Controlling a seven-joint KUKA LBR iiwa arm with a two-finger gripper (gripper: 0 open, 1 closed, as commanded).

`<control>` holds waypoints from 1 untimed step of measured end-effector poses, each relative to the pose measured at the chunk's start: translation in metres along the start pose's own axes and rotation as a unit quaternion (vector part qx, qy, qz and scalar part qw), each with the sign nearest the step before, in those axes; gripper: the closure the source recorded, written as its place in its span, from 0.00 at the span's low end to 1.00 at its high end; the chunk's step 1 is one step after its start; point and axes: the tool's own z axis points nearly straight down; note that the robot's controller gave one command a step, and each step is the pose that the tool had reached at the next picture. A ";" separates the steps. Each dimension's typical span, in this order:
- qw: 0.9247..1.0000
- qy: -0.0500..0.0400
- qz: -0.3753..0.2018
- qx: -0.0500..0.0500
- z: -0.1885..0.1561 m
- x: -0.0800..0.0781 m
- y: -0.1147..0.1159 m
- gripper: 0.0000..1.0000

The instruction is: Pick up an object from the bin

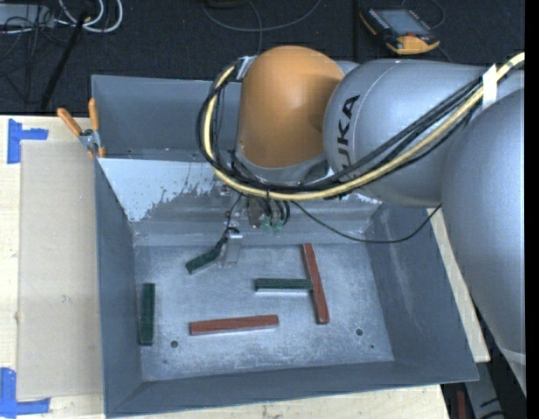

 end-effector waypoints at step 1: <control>1.000 0.004 -0.006 0.001 0.119 0.032 -0.031 0.00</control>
Offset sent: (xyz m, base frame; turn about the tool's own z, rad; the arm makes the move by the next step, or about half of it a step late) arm -0.0292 -0.0302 -0.1135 -0.0146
